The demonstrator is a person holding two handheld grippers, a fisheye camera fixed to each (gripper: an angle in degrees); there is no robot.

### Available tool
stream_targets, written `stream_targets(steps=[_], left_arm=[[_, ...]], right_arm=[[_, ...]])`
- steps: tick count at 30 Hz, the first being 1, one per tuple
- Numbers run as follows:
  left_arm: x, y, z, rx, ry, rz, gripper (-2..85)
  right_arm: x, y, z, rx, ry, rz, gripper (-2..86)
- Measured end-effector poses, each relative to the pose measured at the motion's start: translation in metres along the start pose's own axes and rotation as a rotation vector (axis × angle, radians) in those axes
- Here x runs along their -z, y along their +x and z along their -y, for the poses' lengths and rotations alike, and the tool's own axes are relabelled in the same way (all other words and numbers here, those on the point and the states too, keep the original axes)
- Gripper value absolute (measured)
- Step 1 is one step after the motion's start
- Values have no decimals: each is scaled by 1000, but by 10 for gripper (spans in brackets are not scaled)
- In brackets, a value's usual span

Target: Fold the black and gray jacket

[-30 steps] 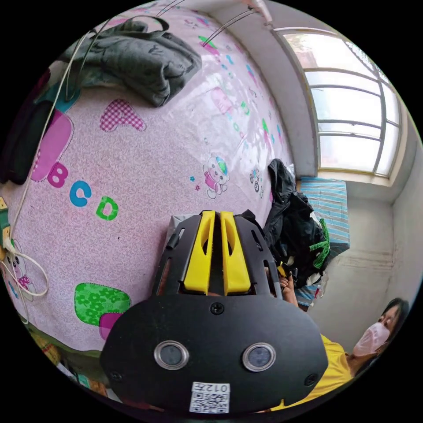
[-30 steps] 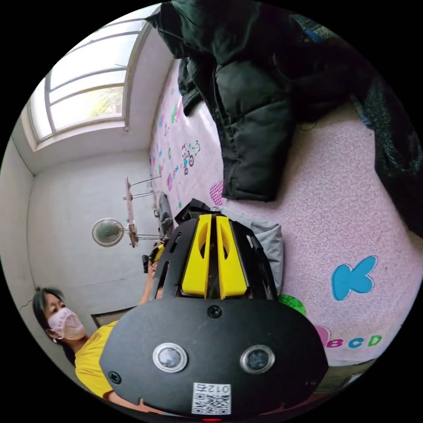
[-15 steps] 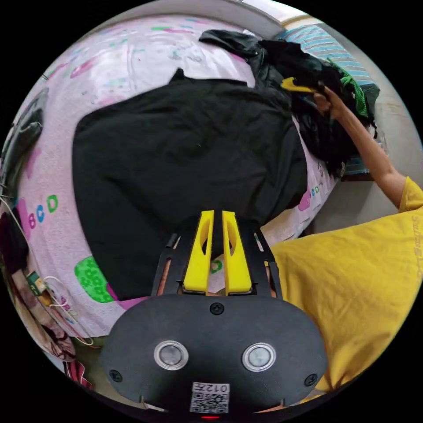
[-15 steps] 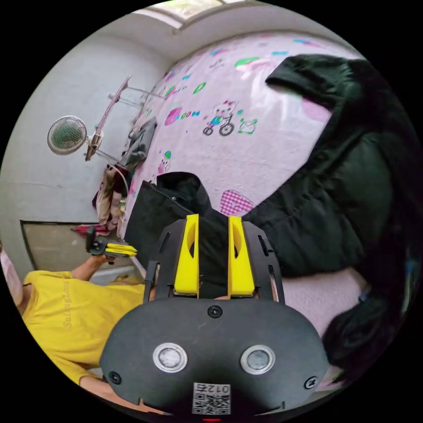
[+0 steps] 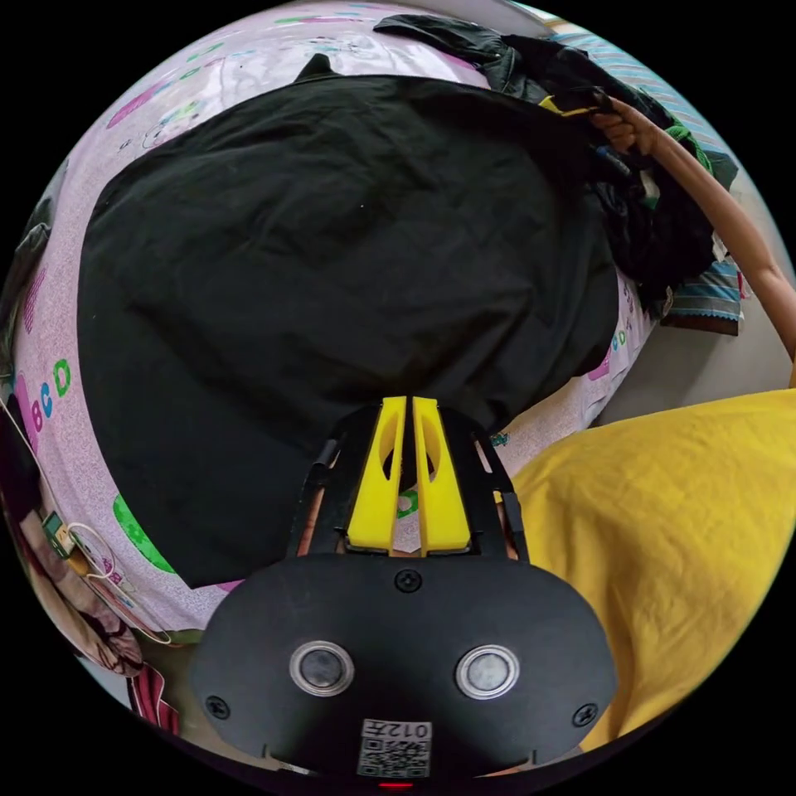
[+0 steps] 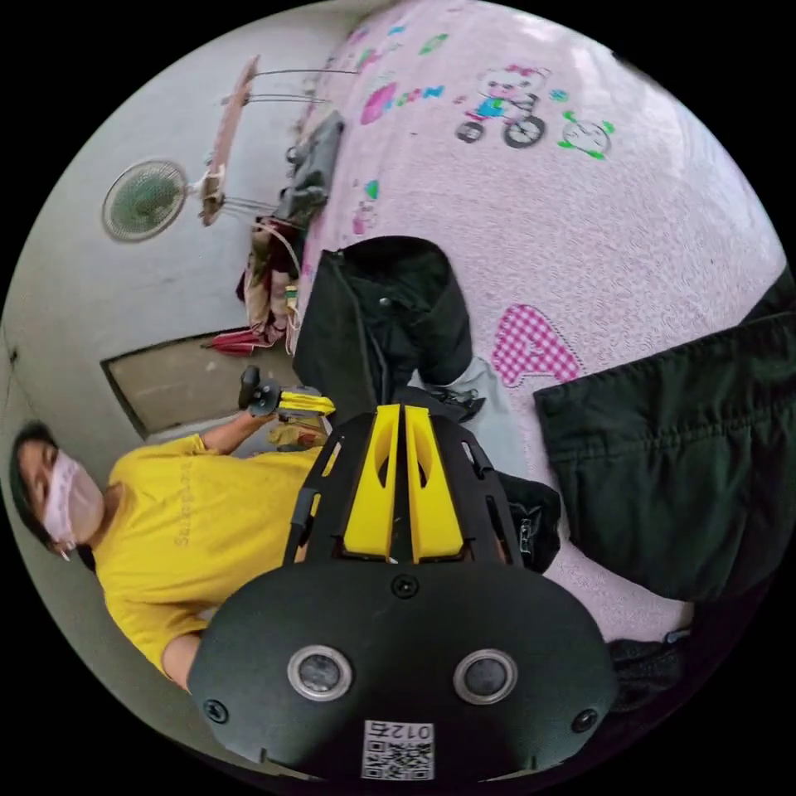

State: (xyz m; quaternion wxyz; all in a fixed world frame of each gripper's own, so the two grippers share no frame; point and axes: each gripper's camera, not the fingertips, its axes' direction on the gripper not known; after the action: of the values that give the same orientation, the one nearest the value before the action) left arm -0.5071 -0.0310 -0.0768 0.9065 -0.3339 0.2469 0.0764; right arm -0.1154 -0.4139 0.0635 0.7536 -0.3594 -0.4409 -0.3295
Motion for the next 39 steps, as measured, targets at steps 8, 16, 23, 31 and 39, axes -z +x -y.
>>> stream_targets(steps=[8, 16, 23, 31, 39], left_arm=[[-12, 20, 14, 1, -18, -13, 4], [-14, 52, 30, -15, 1, -3, 5], [29, 91, 55, -94, 165, 92, 3], [-3, 169, 125, -303, 169, 444, 0], [-52, 171, 144, -243, 68, 380, 1]], right_arm=[[-32, -134, -21, 489, 90, -326, 11], [-74, -96, 52, 225, 39, -761, 49], [-62, -96, 73, 35, 126, -945, 78], [-122, -132, 50, 14, 29, -848, 37], [-150, -91, 63, -19, -25, -845, 22]])
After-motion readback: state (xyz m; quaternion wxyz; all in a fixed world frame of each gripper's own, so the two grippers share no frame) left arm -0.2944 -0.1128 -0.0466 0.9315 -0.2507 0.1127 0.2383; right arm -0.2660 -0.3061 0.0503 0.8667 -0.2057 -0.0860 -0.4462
